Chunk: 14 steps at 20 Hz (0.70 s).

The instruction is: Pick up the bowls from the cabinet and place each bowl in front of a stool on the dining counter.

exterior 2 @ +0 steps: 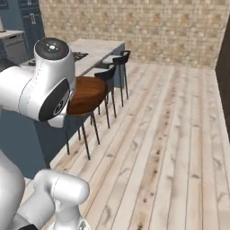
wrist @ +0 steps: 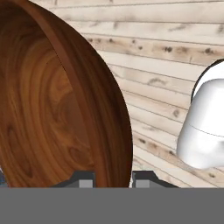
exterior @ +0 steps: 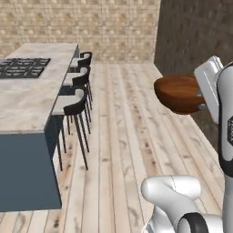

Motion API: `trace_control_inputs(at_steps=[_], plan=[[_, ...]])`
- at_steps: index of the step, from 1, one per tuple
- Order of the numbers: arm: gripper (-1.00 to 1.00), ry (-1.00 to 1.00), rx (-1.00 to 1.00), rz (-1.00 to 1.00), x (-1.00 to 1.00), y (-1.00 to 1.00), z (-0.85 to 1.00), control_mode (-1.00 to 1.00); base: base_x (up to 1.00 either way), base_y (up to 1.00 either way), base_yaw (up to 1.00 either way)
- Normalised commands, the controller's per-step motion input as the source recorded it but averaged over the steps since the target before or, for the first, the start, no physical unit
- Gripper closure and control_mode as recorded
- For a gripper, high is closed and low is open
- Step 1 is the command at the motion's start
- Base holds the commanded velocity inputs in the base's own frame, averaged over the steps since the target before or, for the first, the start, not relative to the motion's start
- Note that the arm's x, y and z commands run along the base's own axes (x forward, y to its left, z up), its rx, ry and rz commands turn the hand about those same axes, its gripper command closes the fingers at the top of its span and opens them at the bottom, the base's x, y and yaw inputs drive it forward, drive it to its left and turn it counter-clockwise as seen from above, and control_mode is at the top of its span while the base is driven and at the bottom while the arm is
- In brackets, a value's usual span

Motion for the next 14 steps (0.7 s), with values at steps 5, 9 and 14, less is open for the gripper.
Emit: trace_control_inputs(at_steps=[5, 9, 14], plan=[[1.00, 0.00, 0.00, 0.00, 0.00, 0.00, 0.00, 1.00, 0.28, -0.81, 0.63], [1.00, 0.00, 0.00, 0.00, 0.00, 0.00, 0.00, 1.00, 0.29, -0.83, 0.63], [1.00, 0.00, 0.00, 0.00, 0.00, 0.00, 0.00, 1.00, 0.30, -0.87, 0.61]])
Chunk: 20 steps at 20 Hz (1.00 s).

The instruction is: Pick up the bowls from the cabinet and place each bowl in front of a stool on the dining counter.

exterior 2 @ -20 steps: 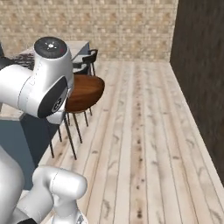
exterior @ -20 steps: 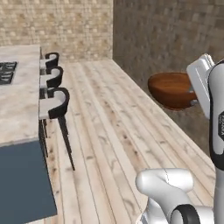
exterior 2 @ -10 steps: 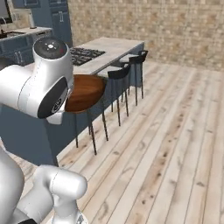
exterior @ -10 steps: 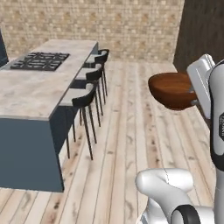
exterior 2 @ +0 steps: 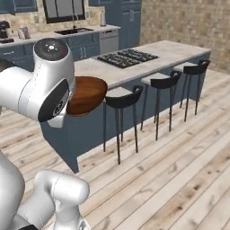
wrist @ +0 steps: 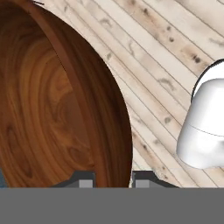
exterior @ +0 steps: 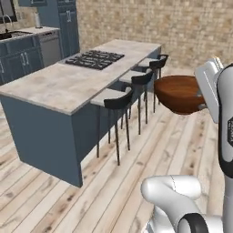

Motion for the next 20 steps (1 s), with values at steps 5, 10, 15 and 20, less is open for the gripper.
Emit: trace_control_inputs(at_steps=[5, 10, 15, 20], plan=[[1.00, 0.00, 0.00, 0.00, 0.00, 0.00, 0.00, 1.00, 0.30, -0.94, 0.58], [1.00, 0.00, 0.00, 0.00, 0.00, 0.00, 0.00, 1.00, 0.31, -0.95, 0.56], [1.00, 0.00, 0.00, 0.00, 0.00, 0.00, 0.00, 1.00, 0.36, -0.96, 0.54], [1.00, 0.00, 0.00, 0.00, 0.00, 0.00, 0.00, 1.00, 0.47, -0.98, 0.51]])
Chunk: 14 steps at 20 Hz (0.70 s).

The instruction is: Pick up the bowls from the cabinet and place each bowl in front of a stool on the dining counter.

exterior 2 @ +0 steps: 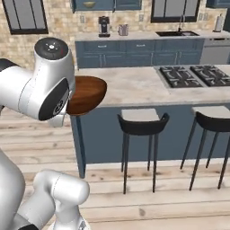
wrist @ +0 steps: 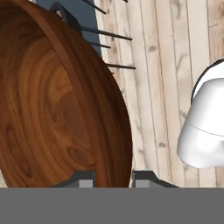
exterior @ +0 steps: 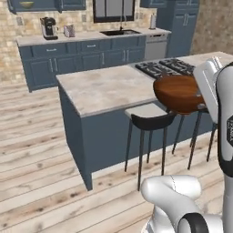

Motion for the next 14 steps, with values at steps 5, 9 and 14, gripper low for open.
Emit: trace_control_inputs(at_steps=[5, 9, 14], plan=[[1.00, 0.00, 0.00, 0.00, 0.00, 0.00, 0.00, 1.00, 0.73, -0.97, 0.42], [1.00, 0.00, 0.00, 0.00, 0.00, 0.00, 0.00, 1.00, 0.60, -0.70, 0.23], [1.00, 0.00, 0.00, 0.00, 0.00, 0.00, 0.00, 1.00, 0.71, -0.45, 0.07]])
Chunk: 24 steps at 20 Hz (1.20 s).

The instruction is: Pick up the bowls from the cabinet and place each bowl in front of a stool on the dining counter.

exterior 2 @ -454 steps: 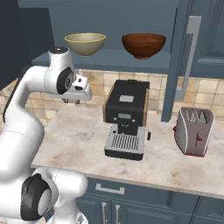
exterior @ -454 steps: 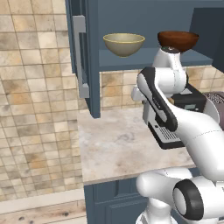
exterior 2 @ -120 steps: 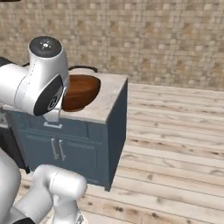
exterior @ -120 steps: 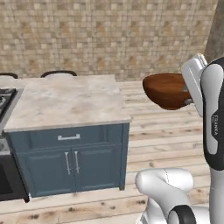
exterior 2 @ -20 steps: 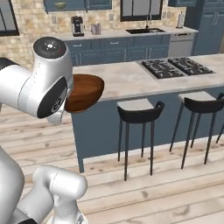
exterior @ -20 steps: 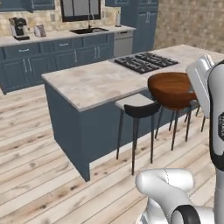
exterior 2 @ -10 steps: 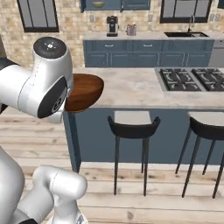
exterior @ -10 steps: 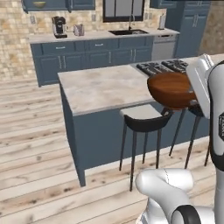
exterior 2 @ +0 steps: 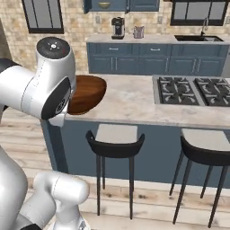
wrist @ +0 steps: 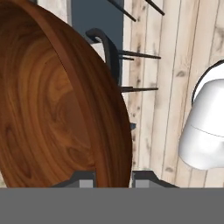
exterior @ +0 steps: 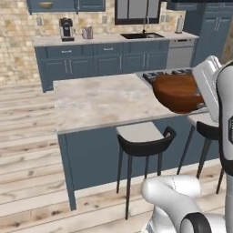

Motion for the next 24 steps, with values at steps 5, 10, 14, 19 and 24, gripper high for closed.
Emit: trace_control_inputs(at_steps=[5, 10, 14, 19, 24], plan=[[1.00, 0.00, 0.00, 0.00, 0.00, 0.00, 0.00, 1.00, 0.67, -0.26, 0.04], [1.00, 0.00, 0.00, 0.00, 0.00, 0.00, 0.00, 1.00, 0.66, -0.20, 0.02], [1.00, 0.00, 0.00, 0.00, 0.00, 0.00, 0.00, 1.00, 0.68, -0.23, 0.05], [1.00, 0.00, 0.00, 0.00, 0.00, 0.00, 0.00, 1.00, 0.82, -0.36, 0.10], [1.00, 0.00, 0.07, 0.15, 0.80, -0.53, -0.15, -1.00, 0.00, 0.00, 0.00]])
